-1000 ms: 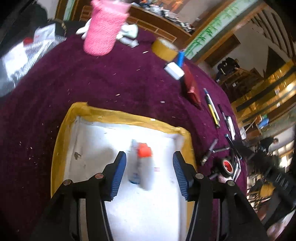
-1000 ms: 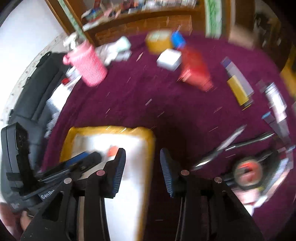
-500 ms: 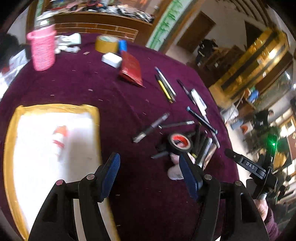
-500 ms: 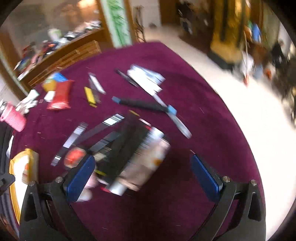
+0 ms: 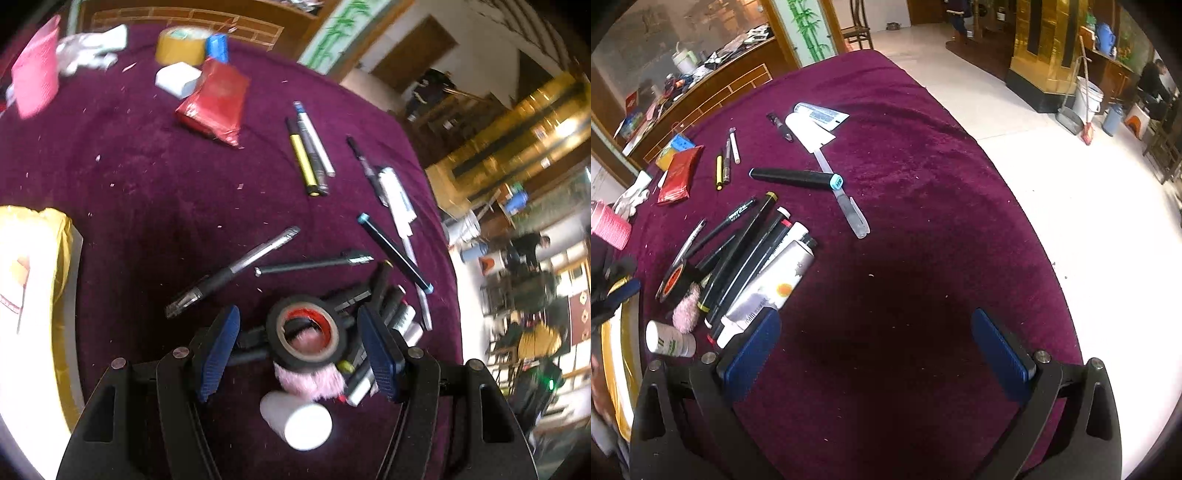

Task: Organize objects
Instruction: 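Reach the left tool into the pile and grasp a black marker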

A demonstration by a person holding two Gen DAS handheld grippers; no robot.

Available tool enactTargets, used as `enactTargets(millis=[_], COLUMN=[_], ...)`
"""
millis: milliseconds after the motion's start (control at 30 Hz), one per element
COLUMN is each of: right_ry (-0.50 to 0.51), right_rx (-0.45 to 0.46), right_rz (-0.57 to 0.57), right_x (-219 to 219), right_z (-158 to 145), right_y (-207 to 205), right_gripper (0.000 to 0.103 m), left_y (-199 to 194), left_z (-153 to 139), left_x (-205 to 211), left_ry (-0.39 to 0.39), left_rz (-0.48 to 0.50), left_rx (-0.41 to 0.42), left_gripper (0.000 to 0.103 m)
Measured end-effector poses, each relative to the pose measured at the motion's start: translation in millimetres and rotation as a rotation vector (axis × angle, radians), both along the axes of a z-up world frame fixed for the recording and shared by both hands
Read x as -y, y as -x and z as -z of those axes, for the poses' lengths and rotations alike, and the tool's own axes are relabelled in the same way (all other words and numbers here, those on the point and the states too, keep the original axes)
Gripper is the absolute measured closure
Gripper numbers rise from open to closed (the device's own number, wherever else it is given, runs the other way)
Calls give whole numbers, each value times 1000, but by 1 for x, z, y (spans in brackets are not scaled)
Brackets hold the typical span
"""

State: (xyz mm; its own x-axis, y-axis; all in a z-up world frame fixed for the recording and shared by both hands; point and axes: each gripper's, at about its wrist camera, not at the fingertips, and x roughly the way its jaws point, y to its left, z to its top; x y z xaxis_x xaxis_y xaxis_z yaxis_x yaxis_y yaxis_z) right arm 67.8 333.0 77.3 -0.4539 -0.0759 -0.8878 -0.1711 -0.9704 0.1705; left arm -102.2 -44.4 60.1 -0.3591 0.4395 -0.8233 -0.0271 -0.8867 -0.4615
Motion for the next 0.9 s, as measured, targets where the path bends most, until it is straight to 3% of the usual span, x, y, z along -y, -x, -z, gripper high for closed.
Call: enactTargets(millis=[133, 300, 333, 467, 600, 633, 667, 767, 900], right_ry=[9, 25, 26, 27, 28, 27, 27, 27, 29], right_rx=[6, 22, 24, 35, 38, 39, 40, 43, 47], right_rz=[-25, -24, -25, -39, -55, -60, -67, -77, -72], right_x=[-7, -15, -15, -13, -10, -8, -7, -5, -7], right_z=[4, 9, 10, 15, 17, 17, 18, 19, 21], right_y=[-1, 2, 2, 2, 4, 4, 4, 4, 3], right_gripper=[0, 0, 0, 0, 0, 0, 0, 0, 0], left_y=[4, 6, 7, 7, 2, 2, 2, 1, 1], left_z=[11, 18, 21, 36, 33, 32, 31, 32, 32], left_x=[1, -3, -3, -9, -32, -33, -33, -28, -24], left_ry=[13, 86, 86, -33, 29, 29, 16, 7, 26], left_rz=[2, 8, 12, 60, 138, 144, 149, 154, 154], left_rx=[34, 28, 38, 110, 91, 92, 95, 109, 112], left_gripper=[43, 43, 43, 43, 44, 48, 60, 84, 88])
